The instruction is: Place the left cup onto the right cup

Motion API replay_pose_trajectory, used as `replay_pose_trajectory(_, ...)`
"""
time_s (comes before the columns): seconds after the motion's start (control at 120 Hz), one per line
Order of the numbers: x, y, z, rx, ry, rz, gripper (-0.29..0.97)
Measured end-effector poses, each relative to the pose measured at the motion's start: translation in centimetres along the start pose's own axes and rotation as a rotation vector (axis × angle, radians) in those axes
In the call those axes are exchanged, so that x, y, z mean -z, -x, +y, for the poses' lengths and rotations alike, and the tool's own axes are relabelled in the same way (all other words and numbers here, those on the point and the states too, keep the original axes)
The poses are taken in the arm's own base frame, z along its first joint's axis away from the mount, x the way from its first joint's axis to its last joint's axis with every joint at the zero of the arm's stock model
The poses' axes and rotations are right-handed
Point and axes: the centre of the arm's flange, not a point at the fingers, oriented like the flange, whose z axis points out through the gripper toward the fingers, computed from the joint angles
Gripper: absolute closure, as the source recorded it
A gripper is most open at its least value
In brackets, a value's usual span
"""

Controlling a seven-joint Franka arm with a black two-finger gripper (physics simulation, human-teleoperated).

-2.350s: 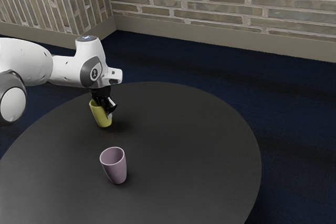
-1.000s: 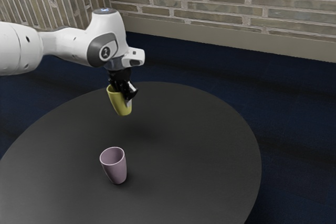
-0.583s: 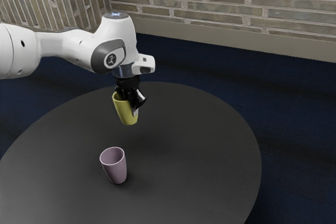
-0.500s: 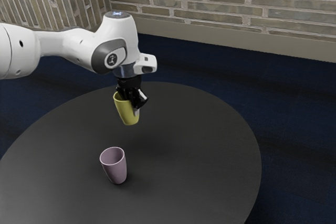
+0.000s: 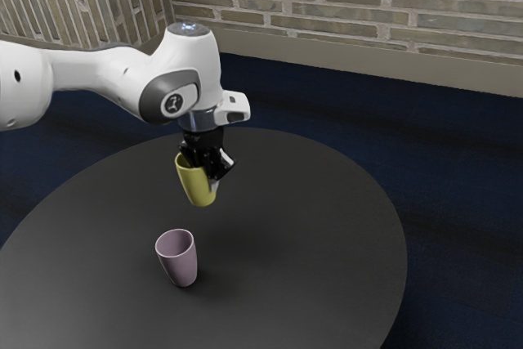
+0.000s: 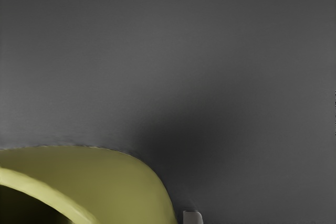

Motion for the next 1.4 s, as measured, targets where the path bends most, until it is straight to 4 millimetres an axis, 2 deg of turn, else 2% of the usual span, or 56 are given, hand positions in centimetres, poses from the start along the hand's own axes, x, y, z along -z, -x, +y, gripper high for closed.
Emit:
replay_pose_trajectory(0.292, -0.3, 2.4, 1.2, 0.061, -0.018, -0.02, 0.78)
replay_pose_trajectory(0.433, -0.3, 3.0, 1.7, 0.089, -0.021, -0.023, 0.78)
replay_pose_trajectory(1.017, -0.2, 7.1, 1.3, 0.206, -0.046, -0.029, 0.78)
replay_pose_trajectory(1.4, -1.7, 8.0, 1.2, 0.251, -0.047, -0.037, 0.78)
